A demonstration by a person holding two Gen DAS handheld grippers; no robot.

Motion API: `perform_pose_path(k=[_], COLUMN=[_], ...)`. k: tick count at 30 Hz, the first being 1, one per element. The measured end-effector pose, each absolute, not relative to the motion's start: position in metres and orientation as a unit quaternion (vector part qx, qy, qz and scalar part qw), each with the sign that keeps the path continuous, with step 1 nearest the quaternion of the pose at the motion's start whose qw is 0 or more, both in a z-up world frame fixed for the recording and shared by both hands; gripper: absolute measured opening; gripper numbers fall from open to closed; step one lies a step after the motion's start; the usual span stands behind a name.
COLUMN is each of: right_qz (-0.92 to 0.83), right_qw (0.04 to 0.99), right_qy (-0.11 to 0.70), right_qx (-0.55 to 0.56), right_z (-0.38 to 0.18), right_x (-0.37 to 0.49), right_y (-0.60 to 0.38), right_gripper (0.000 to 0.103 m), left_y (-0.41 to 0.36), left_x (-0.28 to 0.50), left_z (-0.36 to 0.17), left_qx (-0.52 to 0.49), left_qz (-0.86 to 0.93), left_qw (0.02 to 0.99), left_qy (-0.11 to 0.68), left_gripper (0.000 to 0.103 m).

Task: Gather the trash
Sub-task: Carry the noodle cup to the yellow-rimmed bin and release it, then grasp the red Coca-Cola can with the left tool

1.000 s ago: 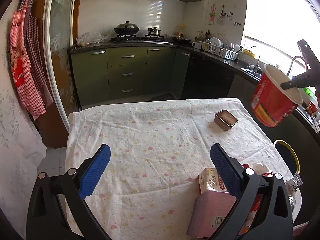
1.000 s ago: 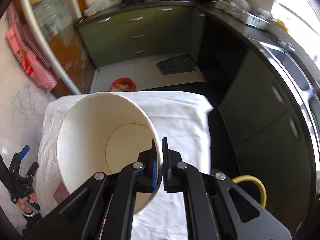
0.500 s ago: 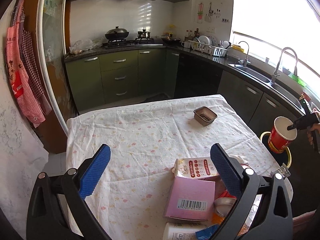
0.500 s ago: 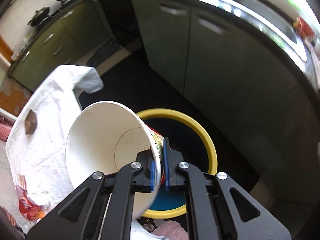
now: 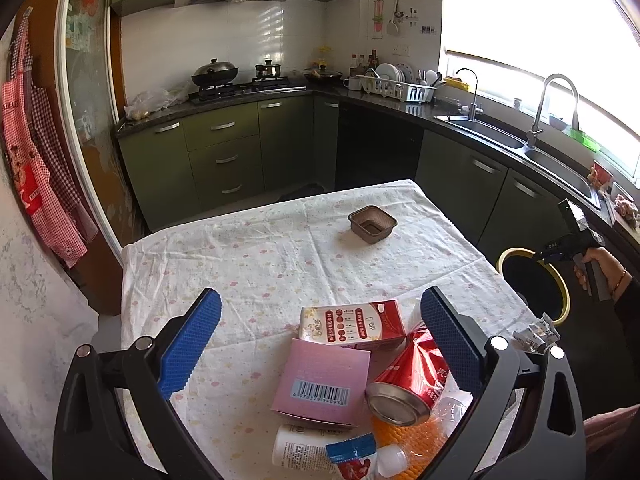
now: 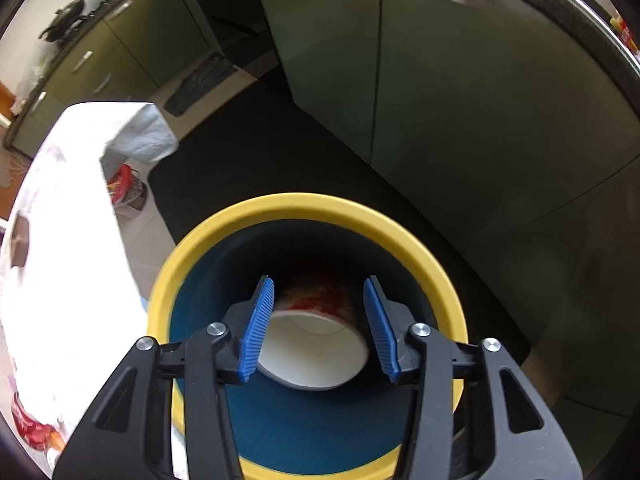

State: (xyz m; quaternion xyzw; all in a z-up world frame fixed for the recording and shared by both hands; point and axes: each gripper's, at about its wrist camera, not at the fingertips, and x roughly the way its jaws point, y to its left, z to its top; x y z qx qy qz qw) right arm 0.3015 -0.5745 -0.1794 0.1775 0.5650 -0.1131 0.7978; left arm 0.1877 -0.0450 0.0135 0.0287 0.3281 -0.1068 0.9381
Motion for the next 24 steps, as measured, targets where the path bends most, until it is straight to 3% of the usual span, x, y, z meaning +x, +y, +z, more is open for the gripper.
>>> perform_pose_path(k=[24], right_qz=[0.066], right_qw=[0.855], right_qy=[0.496], right_qx=[0.139], right_z=[-0.106], right_x=[0.166], right_y=[-0.453], right_gripper=[0.054], left_y=[-0.117], left_x=[0.159], left_z=[-0.01], left_qx=[0.107], left_qz=[-0.239], left_qw=[0.882], left_qy=[0.391], left_gripper=[0.098])
